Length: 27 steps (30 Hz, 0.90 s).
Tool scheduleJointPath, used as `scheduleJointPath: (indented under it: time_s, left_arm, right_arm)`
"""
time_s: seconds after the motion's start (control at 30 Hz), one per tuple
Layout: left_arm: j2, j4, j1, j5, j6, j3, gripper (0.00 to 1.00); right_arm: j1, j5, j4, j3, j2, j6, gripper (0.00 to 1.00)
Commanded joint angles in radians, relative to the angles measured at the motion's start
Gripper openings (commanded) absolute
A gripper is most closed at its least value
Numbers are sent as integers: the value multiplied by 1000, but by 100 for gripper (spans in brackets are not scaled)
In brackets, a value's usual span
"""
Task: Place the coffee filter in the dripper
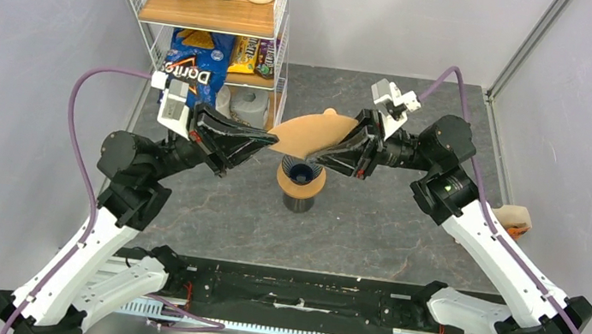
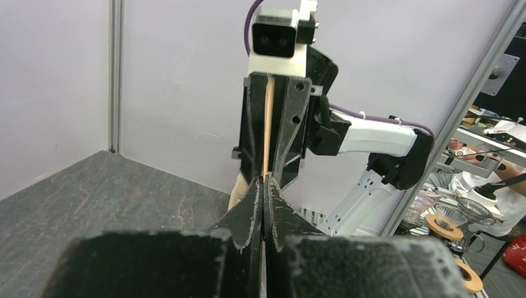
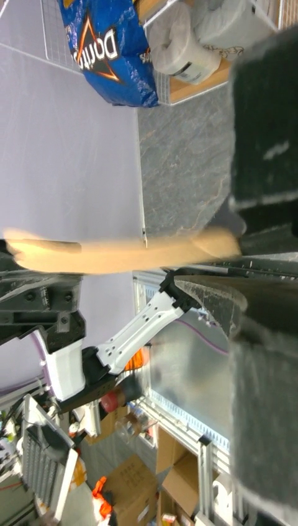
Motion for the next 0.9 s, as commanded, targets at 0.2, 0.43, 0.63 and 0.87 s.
scheduleJointPath:
  time_s: [0.2, 0.43, 0.63, 0.87]
  left_arm:
    - [-71, -125, 8, 48, 115, -78, 40]
    - [-81, -735, 8, 180, 571, 84, 79]
    - [34, -769, 3, 321, 618, 153, 89]
    - [78, -666, -70, 277, 507, 99, 86]
  right_arm:
    - [-19, 5, -148, 42, -59, -118, 0]
    - [1, -53, -1157, 211, -29, -863, 0]
    - [121, 55, -1416, 329, 73, -971, 0]
    - [191, 119, -1331, 364, 121, -876, 0]
